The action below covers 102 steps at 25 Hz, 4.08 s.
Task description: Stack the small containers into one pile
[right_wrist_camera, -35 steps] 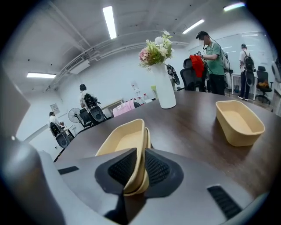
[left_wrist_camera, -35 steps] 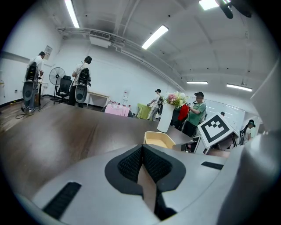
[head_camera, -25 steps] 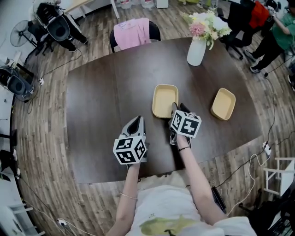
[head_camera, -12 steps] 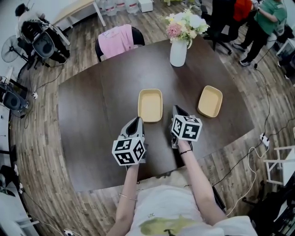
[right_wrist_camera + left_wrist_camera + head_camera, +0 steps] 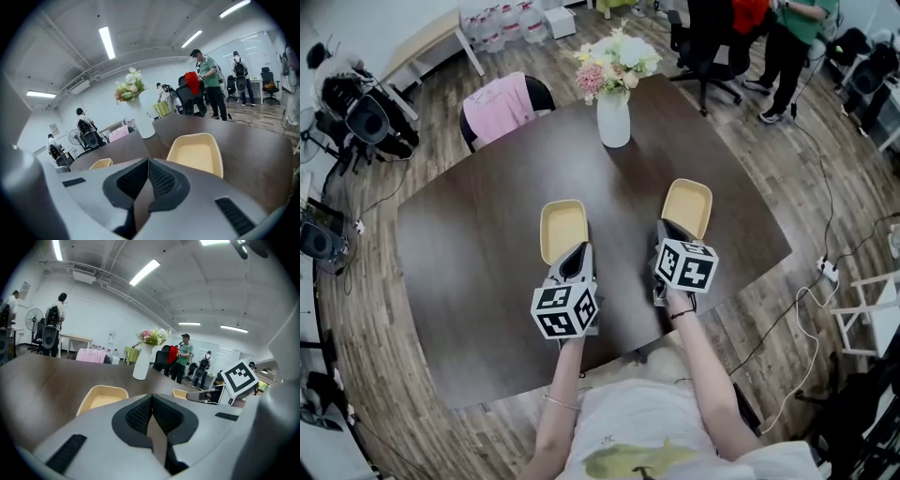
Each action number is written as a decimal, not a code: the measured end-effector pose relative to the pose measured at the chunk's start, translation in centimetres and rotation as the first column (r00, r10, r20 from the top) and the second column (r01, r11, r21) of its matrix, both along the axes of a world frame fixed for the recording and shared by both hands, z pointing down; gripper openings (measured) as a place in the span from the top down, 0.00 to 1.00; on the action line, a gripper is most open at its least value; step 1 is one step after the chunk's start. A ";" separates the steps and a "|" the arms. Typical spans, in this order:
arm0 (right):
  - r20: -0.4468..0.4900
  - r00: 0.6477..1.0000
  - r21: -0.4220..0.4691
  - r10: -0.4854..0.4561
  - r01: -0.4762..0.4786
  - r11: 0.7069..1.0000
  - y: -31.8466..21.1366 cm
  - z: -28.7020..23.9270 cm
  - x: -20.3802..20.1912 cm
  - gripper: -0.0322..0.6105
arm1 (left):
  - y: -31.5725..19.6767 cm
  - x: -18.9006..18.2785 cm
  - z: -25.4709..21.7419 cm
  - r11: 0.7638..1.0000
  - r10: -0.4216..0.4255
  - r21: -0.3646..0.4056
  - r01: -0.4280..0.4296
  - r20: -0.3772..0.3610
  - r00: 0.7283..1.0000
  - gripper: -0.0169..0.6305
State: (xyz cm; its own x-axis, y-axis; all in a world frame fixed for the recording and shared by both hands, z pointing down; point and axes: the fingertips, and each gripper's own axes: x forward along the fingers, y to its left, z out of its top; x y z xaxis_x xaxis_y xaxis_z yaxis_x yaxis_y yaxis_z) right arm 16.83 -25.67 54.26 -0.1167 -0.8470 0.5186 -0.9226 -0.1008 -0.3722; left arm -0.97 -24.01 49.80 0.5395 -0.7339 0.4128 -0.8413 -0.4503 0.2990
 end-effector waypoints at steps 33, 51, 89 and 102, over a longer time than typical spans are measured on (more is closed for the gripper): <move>0.051 0.980 -0.247 0.195 -0.176 0.953 0.4 8.0 12.8 0.87 | 0.5 11.8 2.7 0.997 0.035 -0.068 -0.032 0.037 0.999 0.94; 0.089 0.974 -0.145 0.210 -0.196 0.970 -0.7 3.7 6.0 0.88 | 1.0 3.3 1.5 0.999 -0.029 -0.045 0.030 0.035 0.999 0.94; 0.180 0.982 -0.091 -0.057 0.075 0.993 -4.0 1.8 -17.3 0.88 | 1.9 -14.9 2.6 0.973 -0.223 -0.062 0.224 0.028 0.974 0.94; 0.099 0.992 -0.105 -0.073 0.083 0.991 -3.6 3.1 -17.4 0.88 | 2.2 -16.1 3.0 0.970 -0.232 -0.072 0.234 0.034 0.972 0.94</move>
State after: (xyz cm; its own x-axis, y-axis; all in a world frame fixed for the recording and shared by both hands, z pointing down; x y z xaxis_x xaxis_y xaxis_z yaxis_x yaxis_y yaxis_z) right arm -0.61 -29.27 57.33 -0.2336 -0.7726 0.5903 -0.8902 -0.0743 -0.4495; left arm -17.07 -21.77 52.82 0.3461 -0.8045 0.4827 -0.9281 -0.2180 0.3020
